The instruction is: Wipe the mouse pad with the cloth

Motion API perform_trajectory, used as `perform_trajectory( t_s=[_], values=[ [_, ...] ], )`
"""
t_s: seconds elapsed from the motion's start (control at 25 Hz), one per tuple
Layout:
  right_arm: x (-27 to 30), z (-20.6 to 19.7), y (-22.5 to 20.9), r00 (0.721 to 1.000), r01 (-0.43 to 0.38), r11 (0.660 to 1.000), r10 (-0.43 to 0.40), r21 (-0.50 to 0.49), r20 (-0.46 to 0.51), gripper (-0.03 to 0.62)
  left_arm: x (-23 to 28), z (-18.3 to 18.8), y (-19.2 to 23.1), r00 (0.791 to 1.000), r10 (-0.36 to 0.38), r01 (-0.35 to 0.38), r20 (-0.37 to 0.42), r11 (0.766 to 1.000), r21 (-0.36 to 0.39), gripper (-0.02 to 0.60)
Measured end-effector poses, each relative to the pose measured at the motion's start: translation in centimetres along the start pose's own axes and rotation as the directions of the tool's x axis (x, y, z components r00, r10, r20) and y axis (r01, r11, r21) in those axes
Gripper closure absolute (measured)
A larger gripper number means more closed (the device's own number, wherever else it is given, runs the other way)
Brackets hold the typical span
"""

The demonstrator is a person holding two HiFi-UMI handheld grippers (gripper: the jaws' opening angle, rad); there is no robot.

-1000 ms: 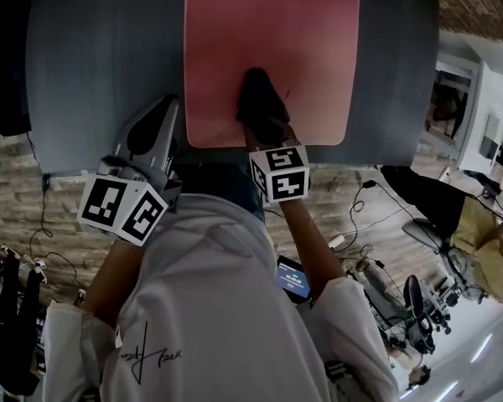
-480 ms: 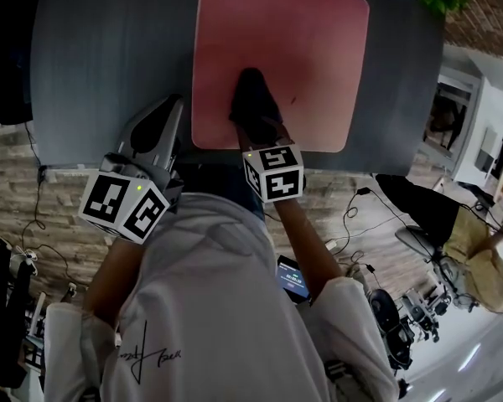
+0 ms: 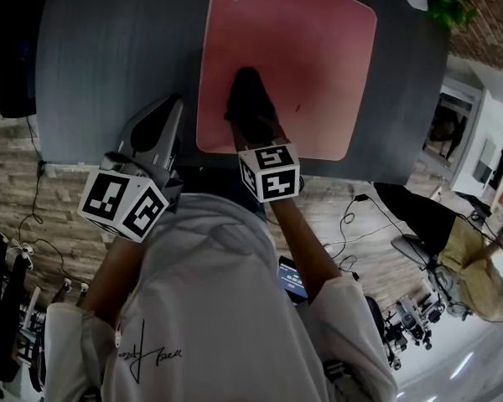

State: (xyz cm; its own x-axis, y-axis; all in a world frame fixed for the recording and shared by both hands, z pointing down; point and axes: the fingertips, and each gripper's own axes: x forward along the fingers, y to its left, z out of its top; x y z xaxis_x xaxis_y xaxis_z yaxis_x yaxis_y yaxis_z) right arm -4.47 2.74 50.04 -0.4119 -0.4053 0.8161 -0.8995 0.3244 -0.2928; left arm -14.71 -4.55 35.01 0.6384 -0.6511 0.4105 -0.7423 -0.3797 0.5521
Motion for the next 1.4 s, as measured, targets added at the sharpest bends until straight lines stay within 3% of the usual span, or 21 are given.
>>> perform_trajectory(
  t_s=[1.4],
  values=[
    [2.7,7.1,0.1,0.997,-0.061,0.997,0.062,-0.042,0.043,0.517,1.6,1.1,2.0,0.999,0.046,-0.046,0.009,0.999,-0.028,0.569]
  ],
)
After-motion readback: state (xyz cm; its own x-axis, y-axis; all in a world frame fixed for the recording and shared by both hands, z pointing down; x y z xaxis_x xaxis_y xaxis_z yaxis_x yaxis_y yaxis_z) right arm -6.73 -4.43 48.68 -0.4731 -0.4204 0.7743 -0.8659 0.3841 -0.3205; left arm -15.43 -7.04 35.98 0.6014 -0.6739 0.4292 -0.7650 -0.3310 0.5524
